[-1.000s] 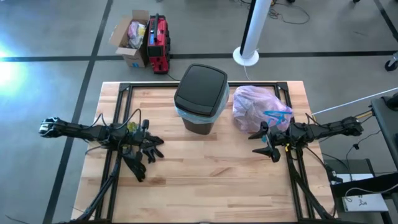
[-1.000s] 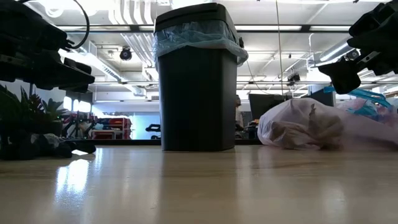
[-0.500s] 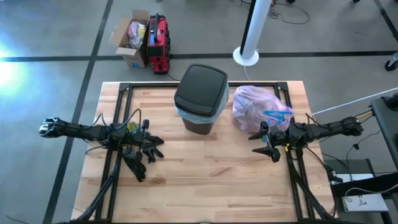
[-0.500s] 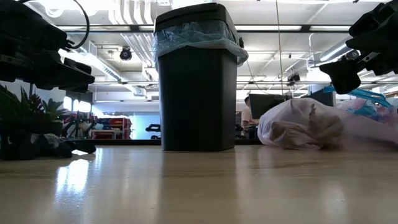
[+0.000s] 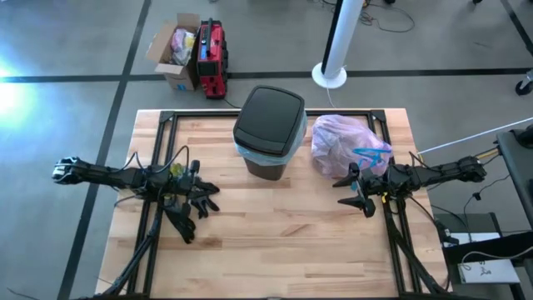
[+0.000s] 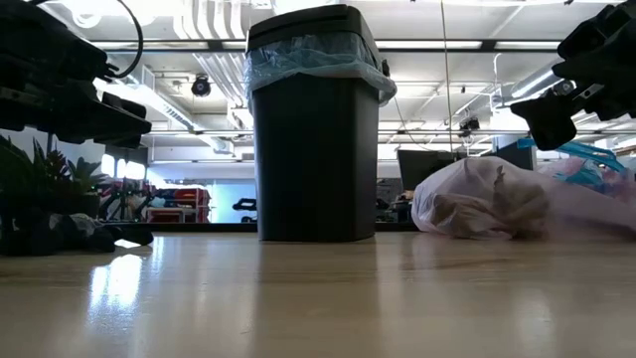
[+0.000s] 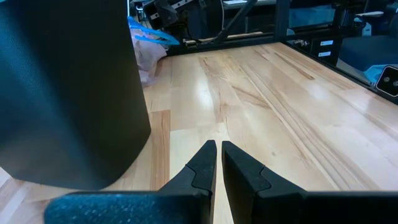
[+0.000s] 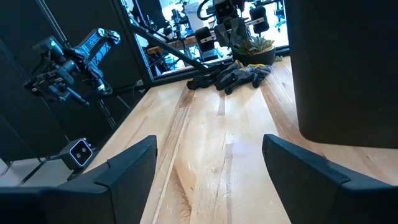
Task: Place trash/remove bag and relplace
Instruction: Return to Home Position
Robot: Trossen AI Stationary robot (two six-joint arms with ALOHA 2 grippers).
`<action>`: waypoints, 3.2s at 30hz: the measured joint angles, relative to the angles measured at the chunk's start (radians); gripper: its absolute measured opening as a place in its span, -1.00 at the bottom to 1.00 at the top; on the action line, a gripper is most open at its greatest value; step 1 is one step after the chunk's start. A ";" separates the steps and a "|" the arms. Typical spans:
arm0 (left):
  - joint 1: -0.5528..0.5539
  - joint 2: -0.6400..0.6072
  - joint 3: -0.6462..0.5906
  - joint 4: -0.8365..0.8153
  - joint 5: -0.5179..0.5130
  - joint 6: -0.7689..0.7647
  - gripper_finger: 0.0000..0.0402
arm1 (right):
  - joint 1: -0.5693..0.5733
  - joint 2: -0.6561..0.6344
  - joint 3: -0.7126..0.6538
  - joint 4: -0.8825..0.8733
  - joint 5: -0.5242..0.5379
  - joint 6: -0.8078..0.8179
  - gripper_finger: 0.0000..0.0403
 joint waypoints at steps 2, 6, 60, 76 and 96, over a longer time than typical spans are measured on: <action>0.000 0.000 0.000 0.000 0.000 0.000 -0.94 | 0.000 0.000 0.000 0.000 0.000 0.000 0.40; 0.000 0.000 0.000 0.000 0.000 0.000 -0.94 | 0.000 0.000 0.000 0.000 0.000 0.000 0.45; 0.000 0.000 0.000 0.000 0.000 0.000 -0.94 | 0.000 0.000 0.000 0.000 0.000 0.000 0.46; 0.000 0.000 0.000 0.000 0.000 0.000 -0.94 | 0.000 0.000 0.000 0.000 0.000 0.000 0.50; 0.000 0.000 0.000 0.000 0.000 0.000 -0.94 | 0.000 0.000 0.000 0.000 0.000 0.000 0.34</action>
